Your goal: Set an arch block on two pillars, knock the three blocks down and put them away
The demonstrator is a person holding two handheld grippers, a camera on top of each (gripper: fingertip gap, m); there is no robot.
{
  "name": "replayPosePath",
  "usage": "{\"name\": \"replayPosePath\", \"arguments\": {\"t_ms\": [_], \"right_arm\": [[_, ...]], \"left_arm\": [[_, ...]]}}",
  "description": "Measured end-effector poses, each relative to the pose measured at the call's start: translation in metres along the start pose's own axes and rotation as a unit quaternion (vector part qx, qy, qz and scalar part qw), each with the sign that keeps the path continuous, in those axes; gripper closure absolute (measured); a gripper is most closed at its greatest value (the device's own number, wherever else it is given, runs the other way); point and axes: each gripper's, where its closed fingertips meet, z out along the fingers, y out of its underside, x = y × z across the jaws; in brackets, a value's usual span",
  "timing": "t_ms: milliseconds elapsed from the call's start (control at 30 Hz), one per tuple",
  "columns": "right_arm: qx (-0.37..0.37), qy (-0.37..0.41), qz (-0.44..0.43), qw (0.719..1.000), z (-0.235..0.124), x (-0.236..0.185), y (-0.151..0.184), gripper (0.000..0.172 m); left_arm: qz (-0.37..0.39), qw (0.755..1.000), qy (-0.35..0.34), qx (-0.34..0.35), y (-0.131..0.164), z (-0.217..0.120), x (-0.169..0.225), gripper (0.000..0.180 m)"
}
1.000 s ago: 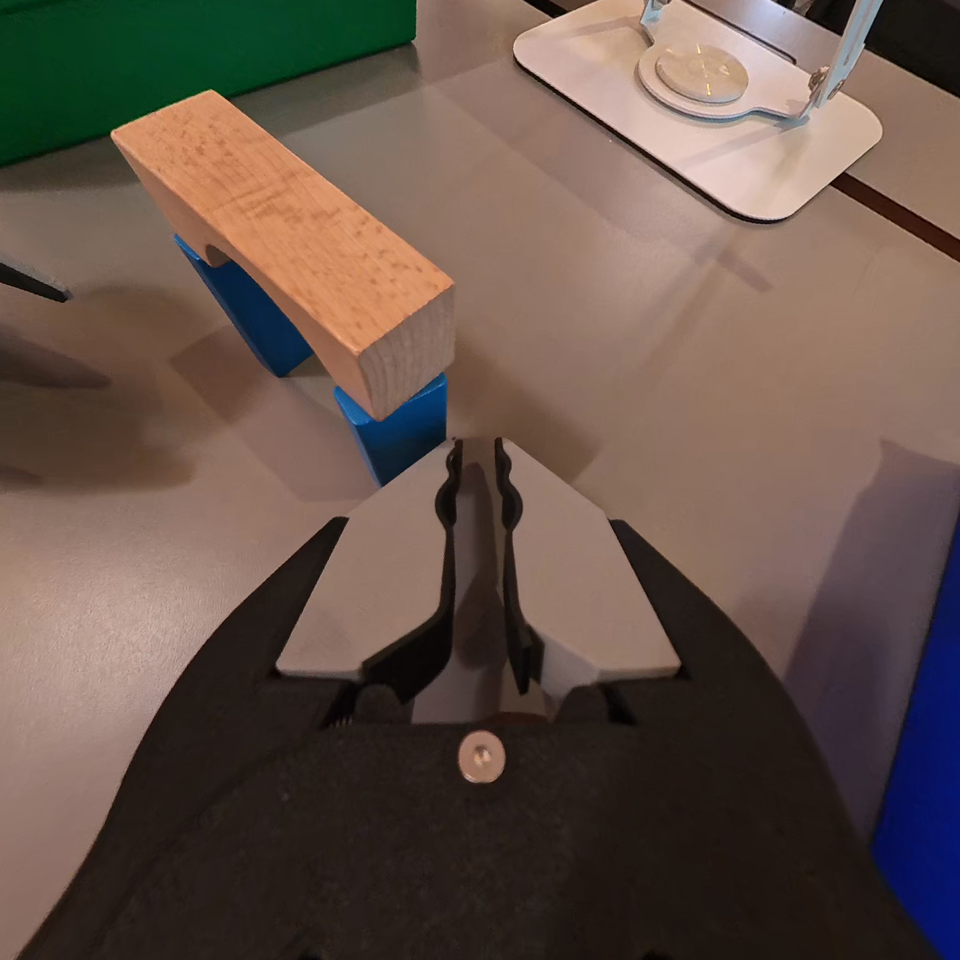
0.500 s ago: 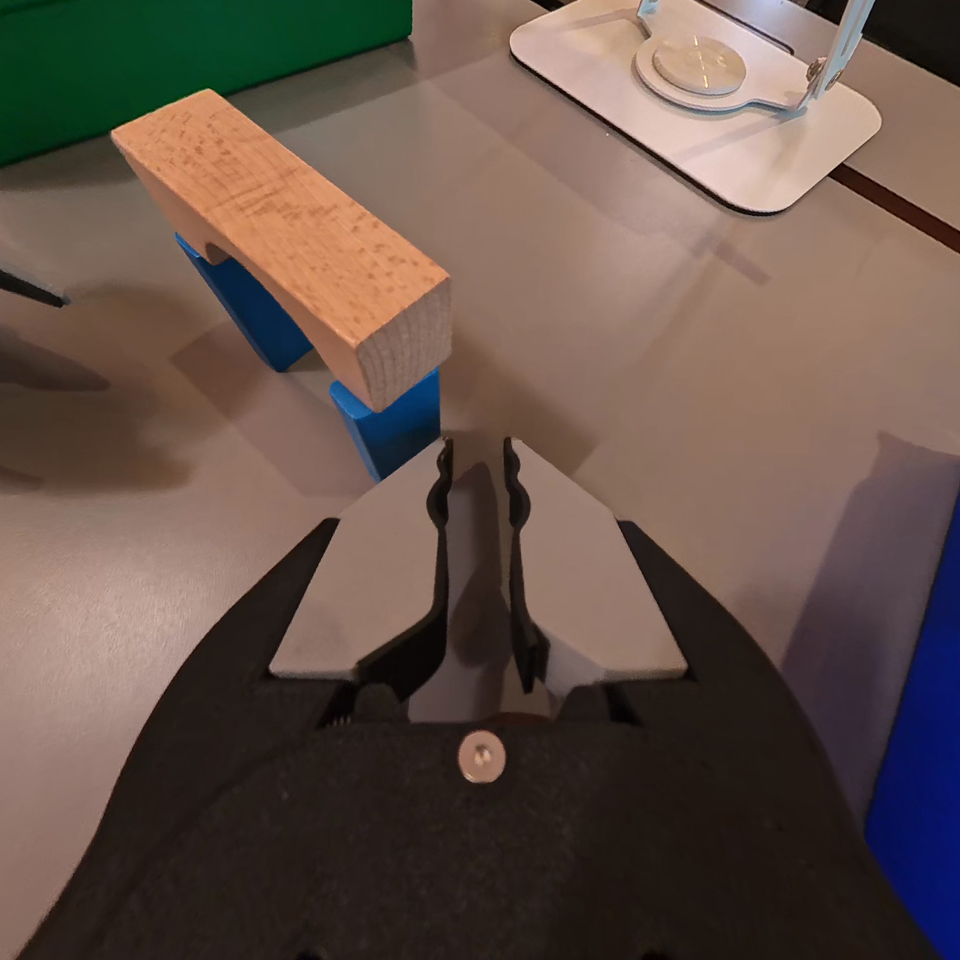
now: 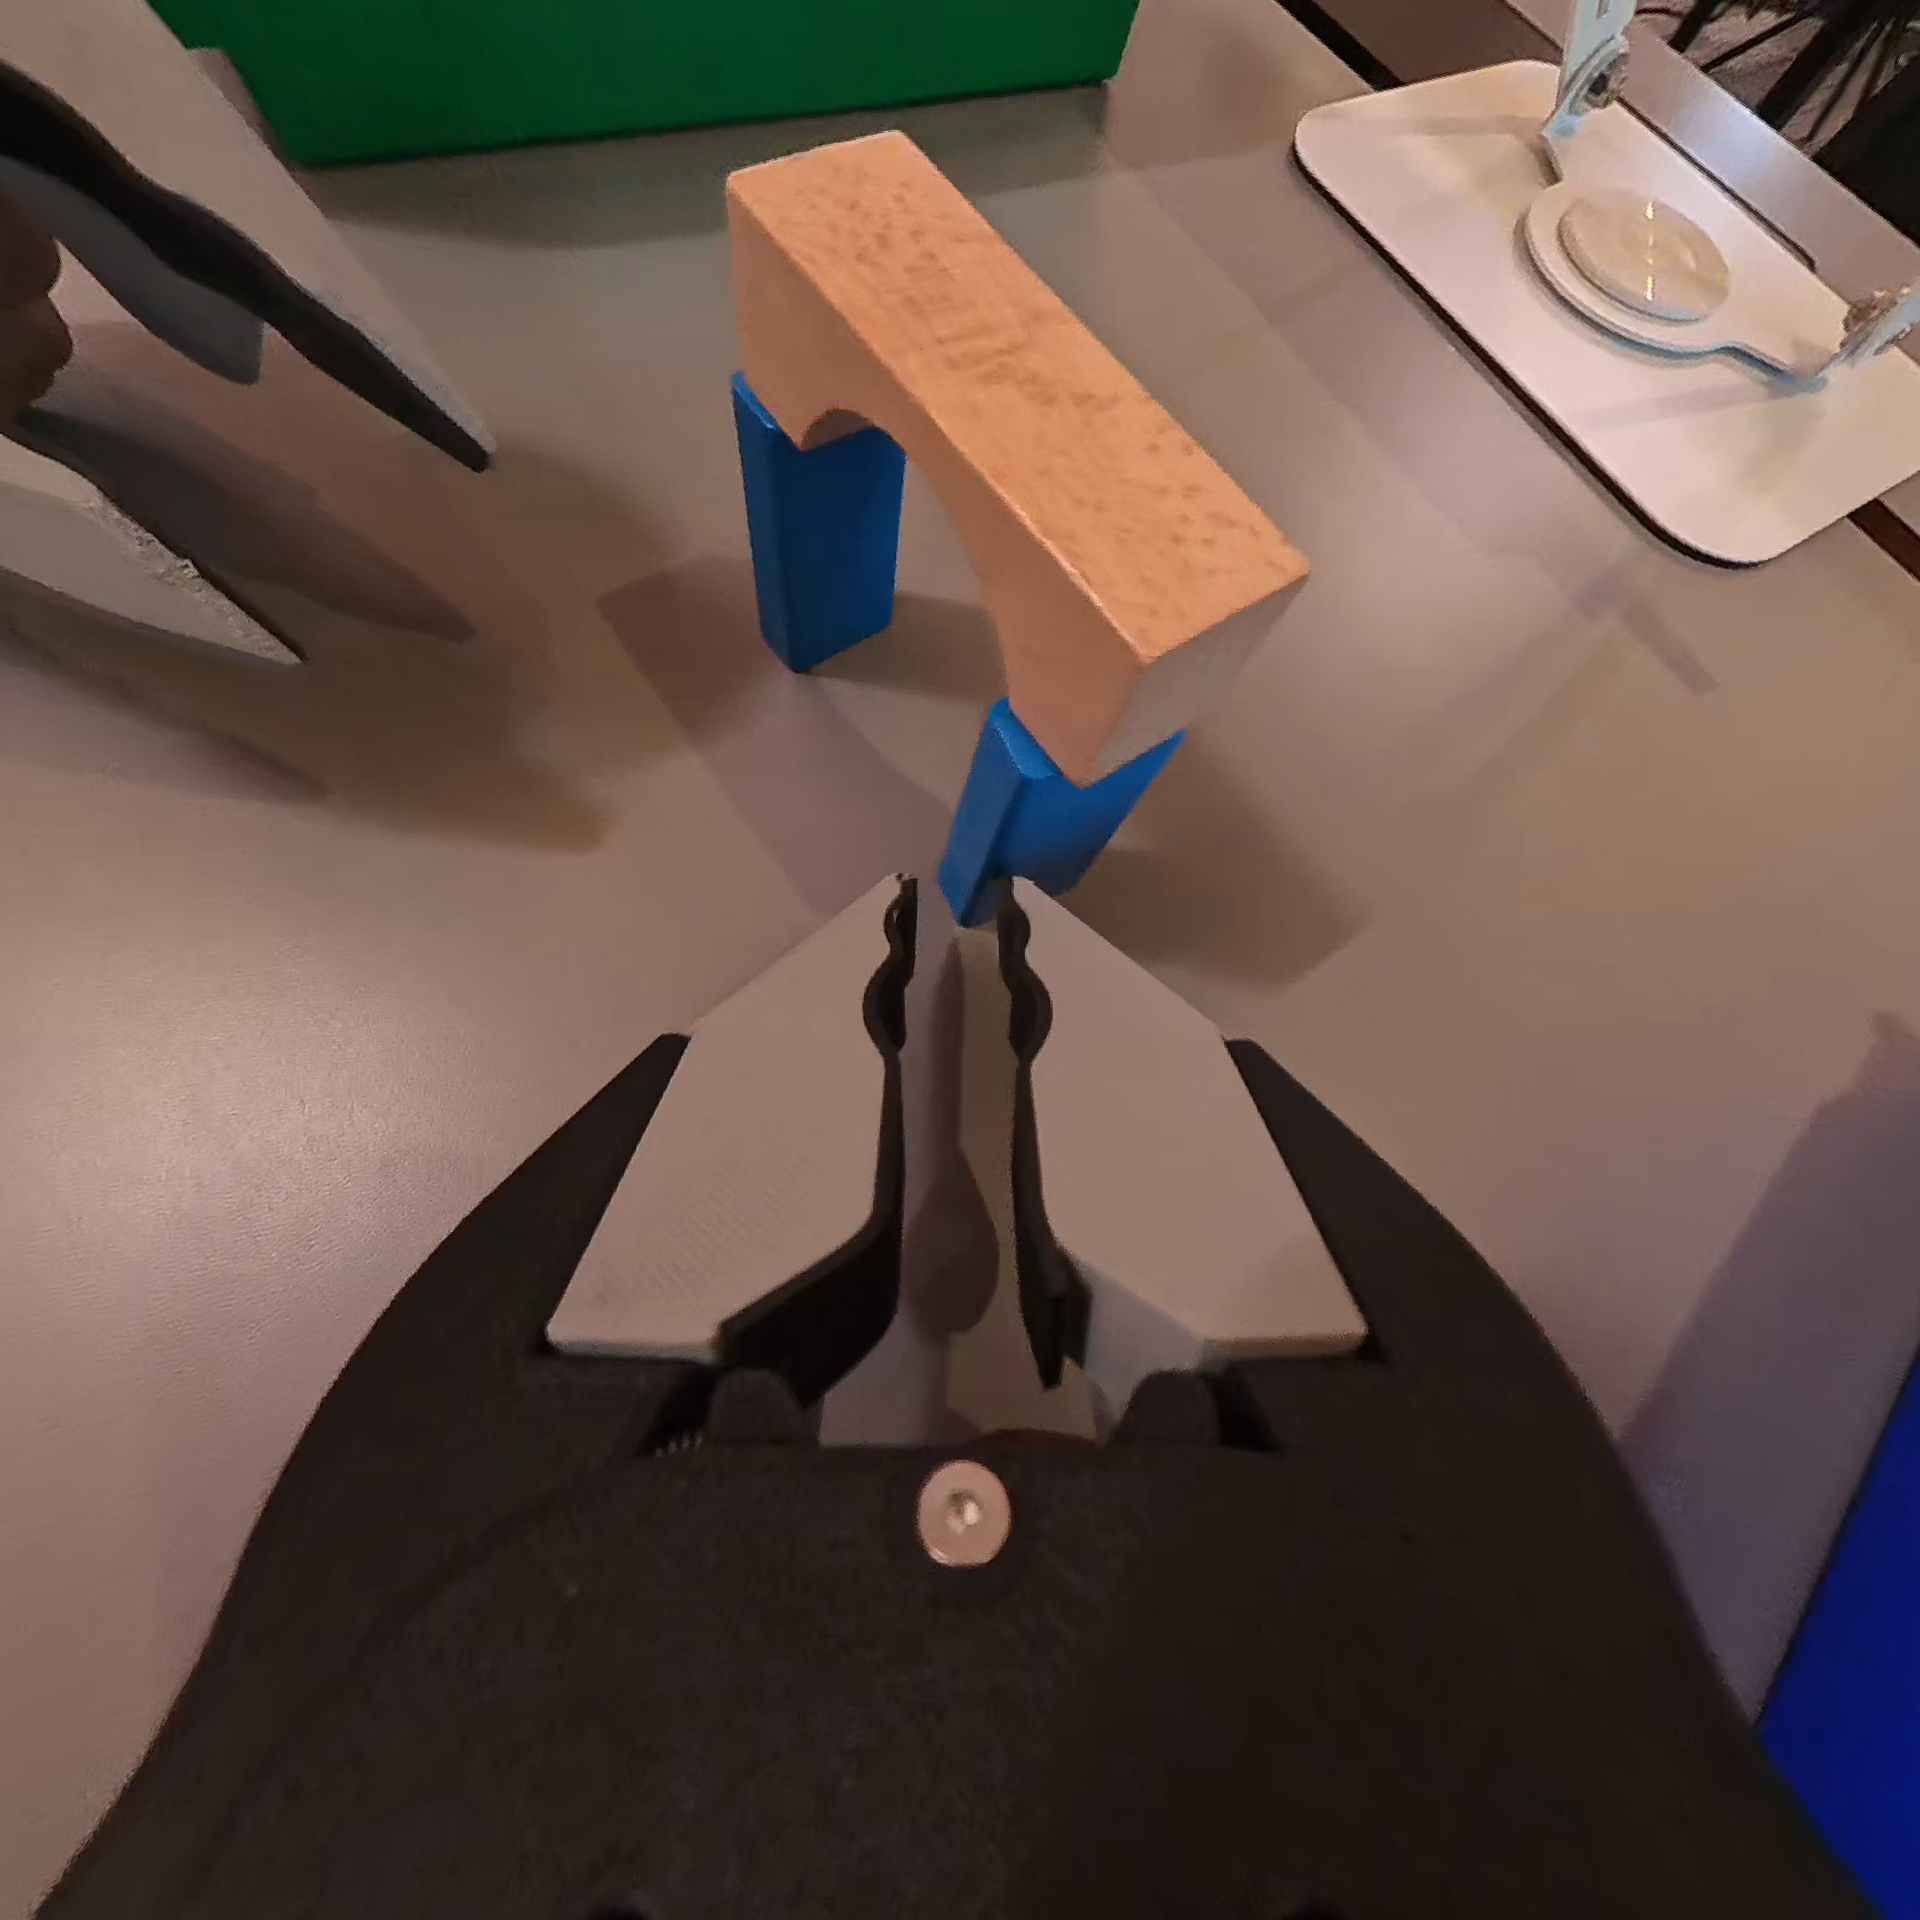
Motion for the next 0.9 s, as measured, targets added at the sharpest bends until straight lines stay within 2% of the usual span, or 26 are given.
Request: {"name": "replayPosePath", "arguments": {"t_ms": [467,633,900], "right_arm": [[-0.010,0.030,0.050,0.998,0.003,0.027,0.007,0.154],[-0.002,0.054,0.071,0.996,0.007,0.041,0.005,0.162],[0.007,0.057,0.075,0.996,0.014,0.046,-0.001,0.162]], "left_arm": [[0.001,1.000,-0.001,-0.001,0.000,0.000,0.000,0.140],[-0.001,1.000,0.001,-0.002,0.000,0.000,0.000,0.140],[-0.001,1.000,0.002,-0.005,0.001,0.001,0.000,0.140]]}}
